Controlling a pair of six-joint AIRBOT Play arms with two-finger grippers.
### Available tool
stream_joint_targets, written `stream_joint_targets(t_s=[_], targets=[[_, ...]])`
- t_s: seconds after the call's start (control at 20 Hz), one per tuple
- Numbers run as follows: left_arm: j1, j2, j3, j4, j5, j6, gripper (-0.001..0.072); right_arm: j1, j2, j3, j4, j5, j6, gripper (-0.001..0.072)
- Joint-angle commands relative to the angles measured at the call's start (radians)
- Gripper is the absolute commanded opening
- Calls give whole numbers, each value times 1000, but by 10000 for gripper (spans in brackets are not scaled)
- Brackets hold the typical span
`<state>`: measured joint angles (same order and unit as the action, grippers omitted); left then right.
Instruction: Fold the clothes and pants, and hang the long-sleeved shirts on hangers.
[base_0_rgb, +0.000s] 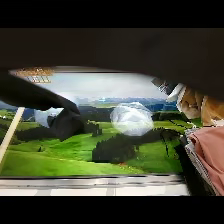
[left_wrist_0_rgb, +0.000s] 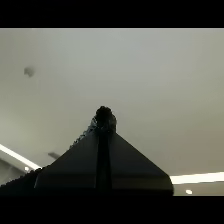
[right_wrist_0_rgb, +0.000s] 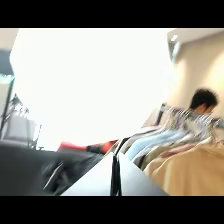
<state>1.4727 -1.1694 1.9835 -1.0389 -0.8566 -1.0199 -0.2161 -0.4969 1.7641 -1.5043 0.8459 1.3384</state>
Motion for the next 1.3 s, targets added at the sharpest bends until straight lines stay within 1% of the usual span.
stream_joint_targets(t_s=[0.0,0.1,0.2,0.25,0.35,0.4,0.45,0.5,0.55,0.65,0.75,0.85,0.95,1.1,1.25], targets=[[172,11,60,-98,35,5,12,-29,27,51,-58,-12,-26,16],[243,12,60,39,32,3,12,-29,14,50,-58,19,-69,16],[257,13,60,286,7,2,11,-29,-13,49,-58,85,-101,16],[241,13,60,467,-18,-8,12,-29,-30,48,-57,140,-102,16],[178,12,49,870,-74,-107,12,-29,-70,38,-44,294,-100,16],[129,11,29,1063,-105,-138,12,-29,-88,8,-24,379,-96,16],[70,10,-5,1241,-137,-150,12,-29,-101,-40,5,446,-84,16],[7,6,-48,1369,-163,-152,12,-29,-109,-114,37,493,-68,16],[-58,-3,-102,1455,-185,-152,12,-29,-110,-200,74,505,-64,16],[-172,-25,-219,1526,-214,-151,12,-28,-108,-385,124,469,-64,16],[-259,-54,-325,1566,-208,-114,12,-28,-109,-536,120,386,-62,16],[-312,-100,-394,1588,-163,-115,11,-28,-120,-640,81,280,-13,16],[-361,-180,-401,1575,-77,-118,11,-25,-177,-694,97,166,4,16],[-475,-309,-400,1554,63,-127,11,10,-403,-707,113,-1,8,15],[-585,-435,-400,1554,220,-193,10,19,-701,-669,125,-200,40,15]])
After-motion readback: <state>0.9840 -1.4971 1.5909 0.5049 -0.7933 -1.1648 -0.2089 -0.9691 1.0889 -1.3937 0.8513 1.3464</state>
